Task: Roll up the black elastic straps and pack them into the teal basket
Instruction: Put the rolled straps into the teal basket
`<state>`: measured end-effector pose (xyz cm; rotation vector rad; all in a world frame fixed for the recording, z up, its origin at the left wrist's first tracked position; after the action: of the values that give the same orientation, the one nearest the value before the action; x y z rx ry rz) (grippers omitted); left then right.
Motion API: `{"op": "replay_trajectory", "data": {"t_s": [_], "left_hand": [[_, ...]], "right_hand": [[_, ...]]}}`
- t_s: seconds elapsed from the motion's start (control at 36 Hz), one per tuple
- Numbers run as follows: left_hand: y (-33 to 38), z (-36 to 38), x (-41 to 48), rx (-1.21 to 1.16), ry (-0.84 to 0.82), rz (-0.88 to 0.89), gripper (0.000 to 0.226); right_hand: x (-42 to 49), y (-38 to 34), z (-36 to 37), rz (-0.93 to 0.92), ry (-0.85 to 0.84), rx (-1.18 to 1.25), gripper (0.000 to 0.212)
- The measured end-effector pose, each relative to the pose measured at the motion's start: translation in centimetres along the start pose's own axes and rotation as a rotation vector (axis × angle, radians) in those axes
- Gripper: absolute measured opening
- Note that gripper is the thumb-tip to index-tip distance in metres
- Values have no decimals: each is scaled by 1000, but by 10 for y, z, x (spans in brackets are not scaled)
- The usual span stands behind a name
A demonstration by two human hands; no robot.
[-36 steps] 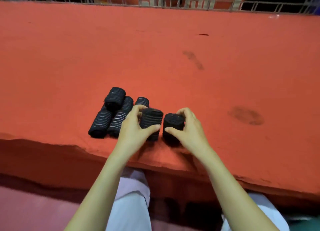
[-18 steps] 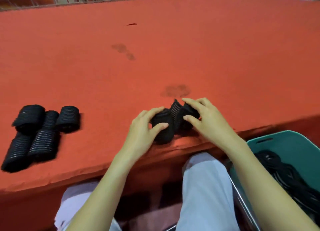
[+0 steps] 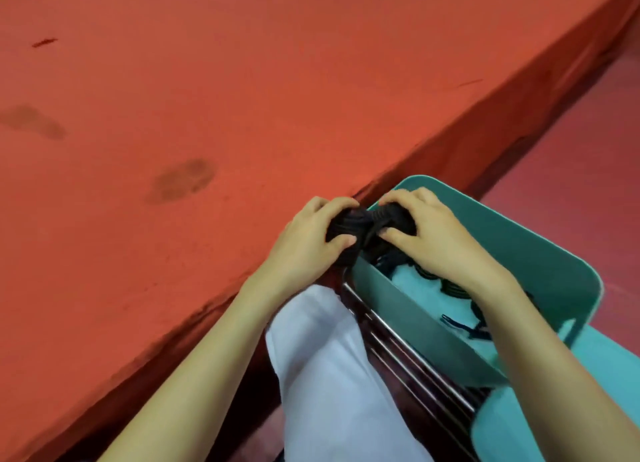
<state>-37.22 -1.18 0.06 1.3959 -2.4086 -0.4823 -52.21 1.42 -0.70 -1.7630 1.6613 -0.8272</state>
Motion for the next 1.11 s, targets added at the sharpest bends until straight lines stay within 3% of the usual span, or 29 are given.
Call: {"op": "replay_trajectory", "data": {"t_s": [0.19, 0.39, 0.53, 0.72, 0.92, 1.03, 1.11], "left_hand": [[33, 39, 39, -29, -49, 71, 37], [48, 83, 66, 98, -173, 104, 39], [44, 116, 76, 225, -353, 130, 39], [35, 145, 82, 258, -505, 79, 46], [38, 177, 80, 358, -618, 96, 51], [38, 185, 84, 407, -602, 66, 63], [42, 192, 88, 387, -614, 39, 56]], "right_hand": [[-3, 71, -36, 269, 66, -169, 34], [-2, 131, -1, 534, -273, -429, 38], [-3, 156, 31, 655, -458, -334, 37], [7, 193, 45, 699, -405, -329, 48], [7, 200, 41, 614, -390, -250, 31], [1, 205, 35, 626, -373, -243, 40], [-4, 208, 31, 679, -407, -290, 54]]}}
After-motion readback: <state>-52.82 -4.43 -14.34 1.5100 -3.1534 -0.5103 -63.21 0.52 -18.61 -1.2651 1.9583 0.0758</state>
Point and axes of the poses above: each hand's wrist, its own x-axis towards the middle knuckle, its own z-axis out of the palm, y = z × x, the point moved 8 cm from there along x, towards the middle knuckle, and after that the axes turned 10 degrees about x, right-handed, at the moved point
